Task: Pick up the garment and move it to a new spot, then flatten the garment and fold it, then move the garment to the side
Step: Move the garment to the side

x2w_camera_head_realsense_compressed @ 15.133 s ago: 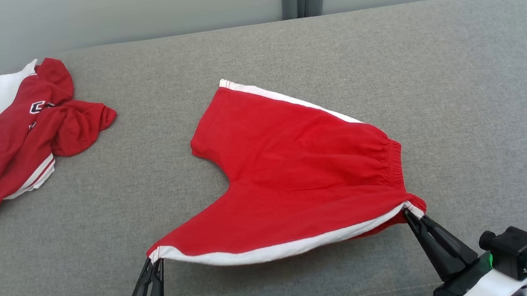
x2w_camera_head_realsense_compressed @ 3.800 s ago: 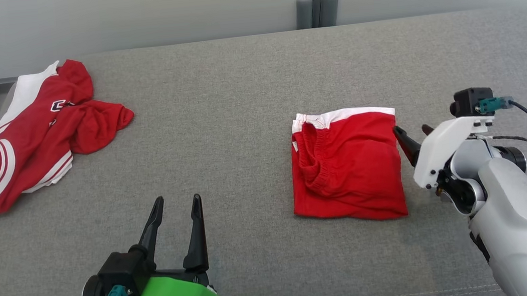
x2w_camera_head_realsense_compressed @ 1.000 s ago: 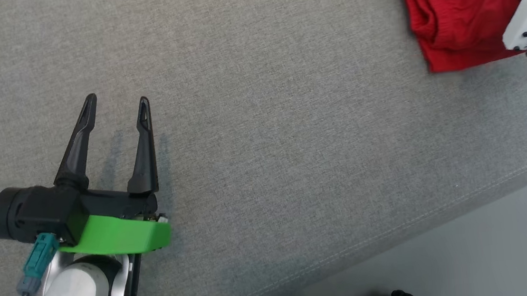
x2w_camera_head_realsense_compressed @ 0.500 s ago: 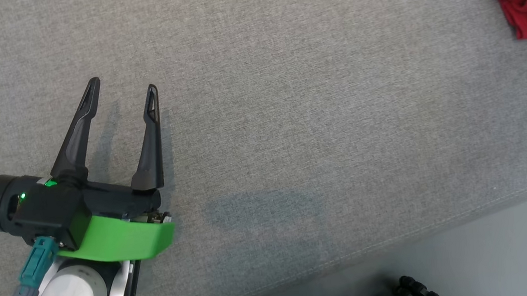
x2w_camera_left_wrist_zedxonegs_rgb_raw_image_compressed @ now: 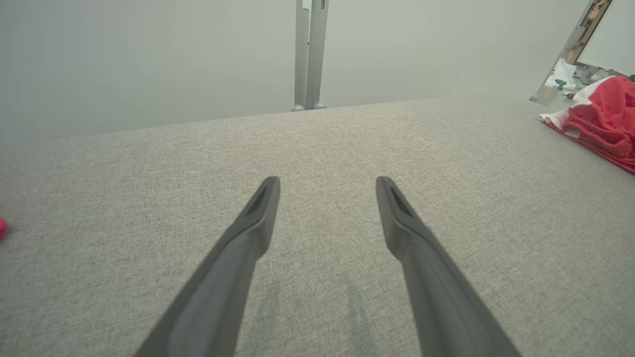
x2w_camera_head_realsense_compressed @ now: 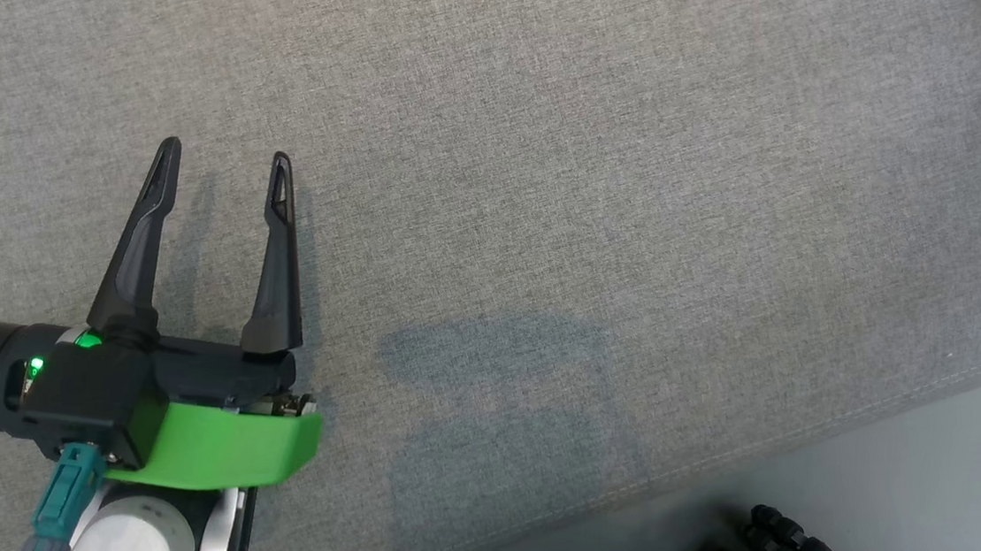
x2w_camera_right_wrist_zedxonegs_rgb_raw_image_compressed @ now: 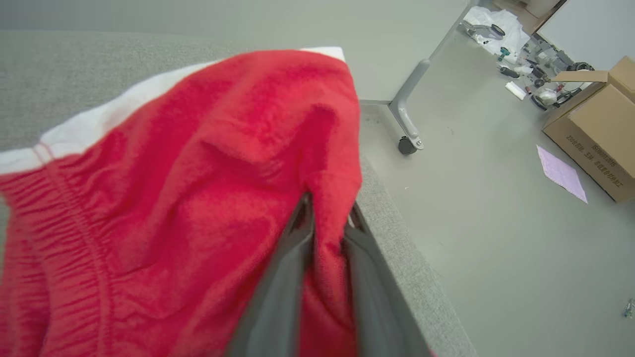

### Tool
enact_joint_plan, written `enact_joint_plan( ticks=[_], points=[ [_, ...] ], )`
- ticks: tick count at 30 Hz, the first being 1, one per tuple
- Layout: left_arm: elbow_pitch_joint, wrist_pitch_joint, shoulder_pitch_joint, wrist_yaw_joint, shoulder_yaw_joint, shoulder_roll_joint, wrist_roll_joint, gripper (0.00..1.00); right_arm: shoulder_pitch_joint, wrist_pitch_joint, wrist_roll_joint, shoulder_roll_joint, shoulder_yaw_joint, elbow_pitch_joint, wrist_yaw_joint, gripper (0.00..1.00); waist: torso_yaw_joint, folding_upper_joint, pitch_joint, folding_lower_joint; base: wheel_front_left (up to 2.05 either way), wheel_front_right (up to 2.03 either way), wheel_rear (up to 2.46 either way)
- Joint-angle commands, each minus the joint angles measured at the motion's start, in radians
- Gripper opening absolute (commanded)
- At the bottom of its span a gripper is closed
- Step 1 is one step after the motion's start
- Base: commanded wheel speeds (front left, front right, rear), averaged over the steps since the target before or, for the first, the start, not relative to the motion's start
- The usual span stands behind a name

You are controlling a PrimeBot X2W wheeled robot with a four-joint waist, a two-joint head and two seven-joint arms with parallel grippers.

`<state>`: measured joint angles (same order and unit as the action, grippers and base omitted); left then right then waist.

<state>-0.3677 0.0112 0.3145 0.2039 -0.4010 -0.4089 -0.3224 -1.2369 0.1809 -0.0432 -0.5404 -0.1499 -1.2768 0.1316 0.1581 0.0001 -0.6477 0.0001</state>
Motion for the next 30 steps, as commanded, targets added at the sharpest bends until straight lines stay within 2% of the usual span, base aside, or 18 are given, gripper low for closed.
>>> enact_joint_plan(
  ticks=[1,9,16,23,30],
  points=[
    [0.002,0.002,0.016,0.007,-0.001,-0.009,0.004,1.0,0.004,0.026,0.027,0.005,-0.023,-0.001,-0.002,1.0,0.001,-0.0001,0.001,-0.0001,0.0,0.0,0.0],
    [0.018,0.008,0.017,0.008,-0.006,-0.004,-0.001,1.0,0.02,0.052,0.13,0.006,-0.102,0.007,-0.002,1.0,0.008,-0.0001,0.023,-0.0001,0.0,0.0,0.0],
    [0.065,0.036,0.001,0.003,-0.006,0.015,-0.029,1.0,0.041,0.07,0.174,0.067,-0.135,0.03,-0.002,1.0,0.016,-0.0001,0.084,-0.0001,0.0,0.0,0.0],
    [0.155,0.09,-0.026,-0.012,0.004,0.048,-0.088,1.0,0.099,0.086,0.08,0.159,-0.109,0.064,-0.002,1.0,0.008,-0.0001,0.199,-0.0001,0.0,0.0,0.0],
    [0.279,0.15,-0.07,-0.009,0.03,0.075,-0.139,1.0,0.258,0.085,-0.07,0.234,-0.008,0.256,-0.002,1.0,-0.011,-0.0001,0.338,-0.0001,0.0,0.0,0.0]
  ],
)
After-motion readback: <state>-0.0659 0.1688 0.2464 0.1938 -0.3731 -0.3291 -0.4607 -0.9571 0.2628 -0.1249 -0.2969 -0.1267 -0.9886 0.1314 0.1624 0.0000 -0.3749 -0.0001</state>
